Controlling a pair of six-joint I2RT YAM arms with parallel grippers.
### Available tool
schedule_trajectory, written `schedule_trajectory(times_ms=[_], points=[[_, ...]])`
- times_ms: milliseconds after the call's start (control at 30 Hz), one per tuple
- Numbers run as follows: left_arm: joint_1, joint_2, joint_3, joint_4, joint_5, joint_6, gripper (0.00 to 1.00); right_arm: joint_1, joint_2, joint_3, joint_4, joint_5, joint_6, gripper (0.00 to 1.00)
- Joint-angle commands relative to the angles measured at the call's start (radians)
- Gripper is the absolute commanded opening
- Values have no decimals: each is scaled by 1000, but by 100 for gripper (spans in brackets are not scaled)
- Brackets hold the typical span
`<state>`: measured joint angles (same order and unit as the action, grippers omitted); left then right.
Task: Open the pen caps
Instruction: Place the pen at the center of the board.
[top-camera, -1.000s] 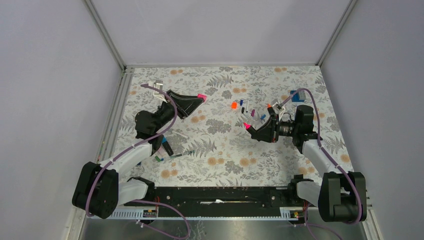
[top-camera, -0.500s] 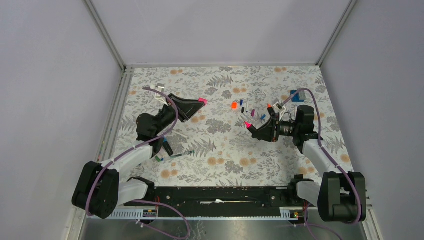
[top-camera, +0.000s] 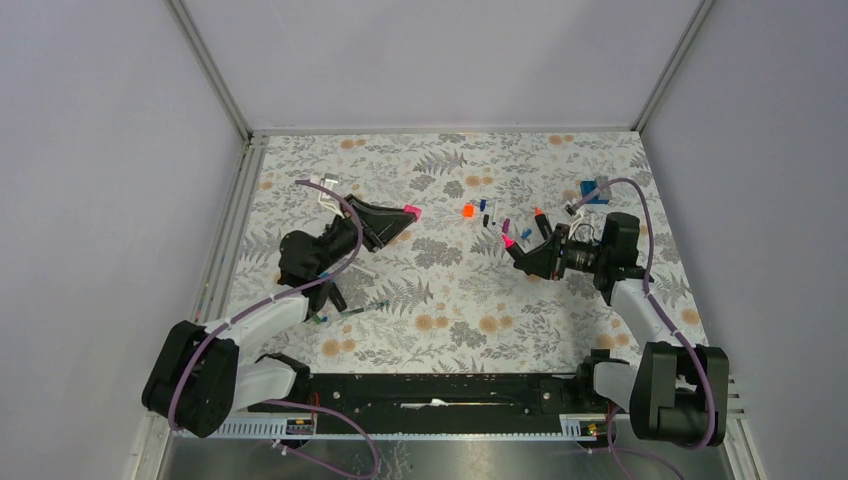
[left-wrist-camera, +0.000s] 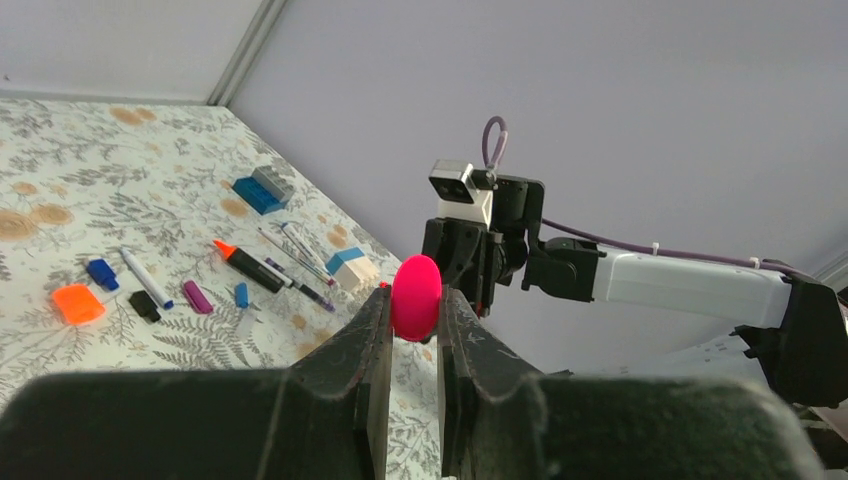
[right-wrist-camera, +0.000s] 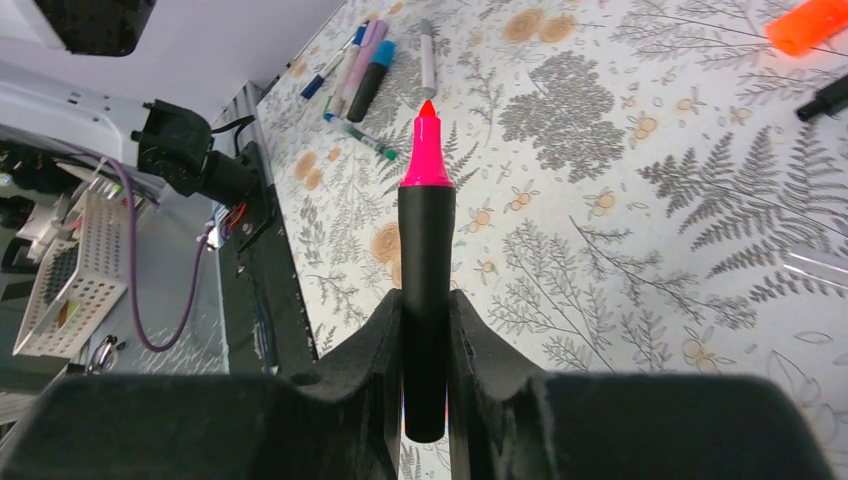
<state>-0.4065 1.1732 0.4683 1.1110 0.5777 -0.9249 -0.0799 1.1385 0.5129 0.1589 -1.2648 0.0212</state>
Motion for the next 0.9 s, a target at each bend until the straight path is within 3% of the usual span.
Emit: schedule_trajectory(times_ms=[0,433,867], points=[[-44,1,-7,22,-32,27,0,-37,-14,33,-27,21,-55,0],[-152,36,-31,-25,-78,81,0,-98,28,54,-179,31,-210,0],[-326,250,40,-52,-274,34,0,-112,72,38,-126,235,-83,1]])
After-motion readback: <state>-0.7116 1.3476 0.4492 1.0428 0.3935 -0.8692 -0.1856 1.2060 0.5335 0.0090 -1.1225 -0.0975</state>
